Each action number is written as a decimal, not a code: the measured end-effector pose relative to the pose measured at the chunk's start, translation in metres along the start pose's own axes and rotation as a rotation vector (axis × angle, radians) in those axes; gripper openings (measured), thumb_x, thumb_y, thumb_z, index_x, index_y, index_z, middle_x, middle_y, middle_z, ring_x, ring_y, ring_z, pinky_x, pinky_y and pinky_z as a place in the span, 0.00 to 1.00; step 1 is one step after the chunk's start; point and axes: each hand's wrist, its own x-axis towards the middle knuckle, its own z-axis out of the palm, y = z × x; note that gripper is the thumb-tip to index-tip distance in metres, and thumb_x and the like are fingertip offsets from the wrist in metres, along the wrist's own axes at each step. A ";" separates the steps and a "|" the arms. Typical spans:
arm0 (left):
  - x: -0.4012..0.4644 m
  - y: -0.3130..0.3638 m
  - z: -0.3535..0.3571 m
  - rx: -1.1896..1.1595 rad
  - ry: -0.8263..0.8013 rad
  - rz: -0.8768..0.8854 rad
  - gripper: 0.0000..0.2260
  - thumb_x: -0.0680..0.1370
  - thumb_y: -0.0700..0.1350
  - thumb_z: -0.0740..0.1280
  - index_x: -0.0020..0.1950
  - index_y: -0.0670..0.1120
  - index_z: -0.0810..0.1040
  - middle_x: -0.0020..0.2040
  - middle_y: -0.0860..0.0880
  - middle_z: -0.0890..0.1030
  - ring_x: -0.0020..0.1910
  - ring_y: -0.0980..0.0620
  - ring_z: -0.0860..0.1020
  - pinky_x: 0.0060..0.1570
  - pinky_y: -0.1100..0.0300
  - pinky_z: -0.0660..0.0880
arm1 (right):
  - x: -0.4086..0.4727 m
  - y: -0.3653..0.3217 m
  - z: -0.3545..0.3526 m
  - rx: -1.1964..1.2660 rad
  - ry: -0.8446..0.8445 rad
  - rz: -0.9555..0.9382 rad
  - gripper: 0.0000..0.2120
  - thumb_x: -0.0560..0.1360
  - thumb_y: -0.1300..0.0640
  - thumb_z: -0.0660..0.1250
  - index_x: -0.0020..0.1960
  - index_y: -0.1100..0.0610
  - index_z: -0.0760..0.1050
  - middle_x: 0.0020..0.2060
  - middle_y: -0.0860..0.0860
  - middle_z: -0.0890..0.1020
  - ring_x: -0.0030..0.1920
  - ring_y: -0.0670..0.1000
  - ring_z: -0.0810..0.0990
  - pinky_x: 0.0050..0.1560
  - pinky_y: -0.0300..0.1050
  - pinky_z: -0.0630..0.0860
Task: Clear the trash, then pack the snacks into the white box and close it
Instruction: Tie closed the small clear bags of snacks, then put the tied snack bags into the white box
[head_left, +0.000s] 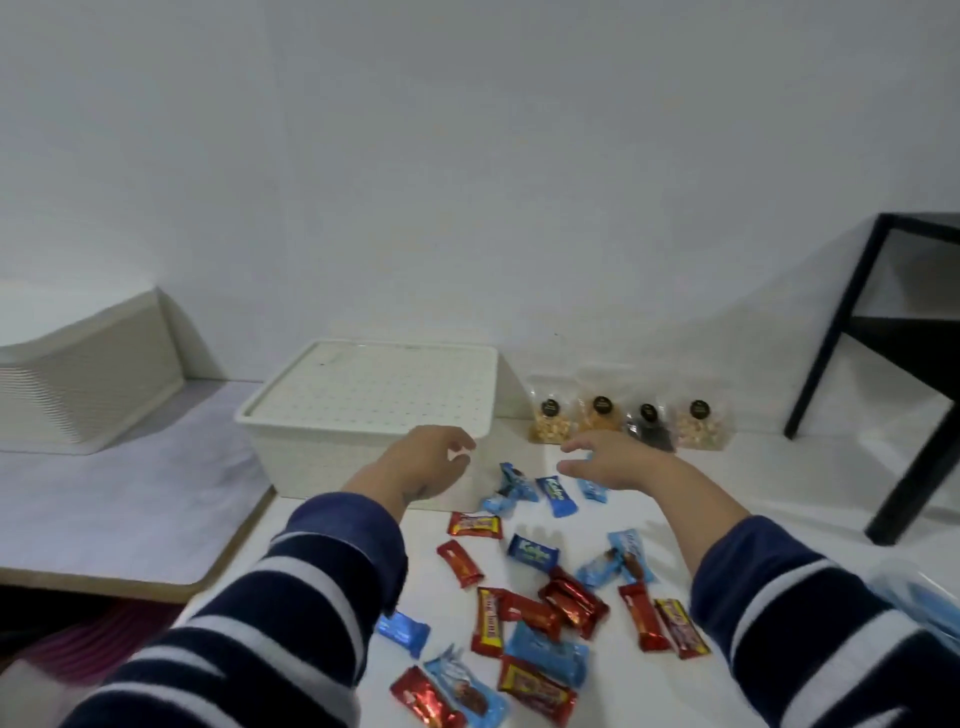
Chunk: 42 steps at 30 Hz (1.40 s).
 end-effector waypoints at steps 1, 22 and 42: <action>-0.001 -0.014 -0.011 0.009 0.024 -0.015 0.14 0.80 0.47 0.60 0.65 0.50 0.74 0.65 0.49 0.75 0.63 0.49 0.72 0.62 0.58 0.67 | 0.004 -0.013 0.003 -0.004 -0.010 -0.004 0.25 0.76 0.42 0.63 0.71 0.49 0.67 0.73 0.49 0.66 0.72 0.52 0.66 0.69 0.47 0.63; 0.159 -0.252 -0.065 0.323 0.146 -0.451 0.31 0.74 0.69 0.52 0.71 0.53 0.63 0.75 0.40 0.56 0.74 0.40 0.56 0.69 0.41 0.56 | 0.223 -0.095 0.057 0.204 0.221 0.074 0.41 0.74 0.35 0.59 0.78 0.52 0.47 0.78 0.50 0.41 0.76 0.55 0.56 0.70 0.50 0.63; 0.079 -0.278 -0.116 -0.014 0.459 -0.376 0.47 0.59 0.78 0.61 0.73 0.57 0.64 0.75 0.44 0.59 0.73 0.41 0.59 0.68 0.42 0.63 | 0.114 -0.170 0.052 0.355 0.356 0.156 0.48 0.68 0.40 0.72 0.78 0.52 0.49 0.77 0.54 0.49 0.76 0.58 0.54 0.72 0.52 0.61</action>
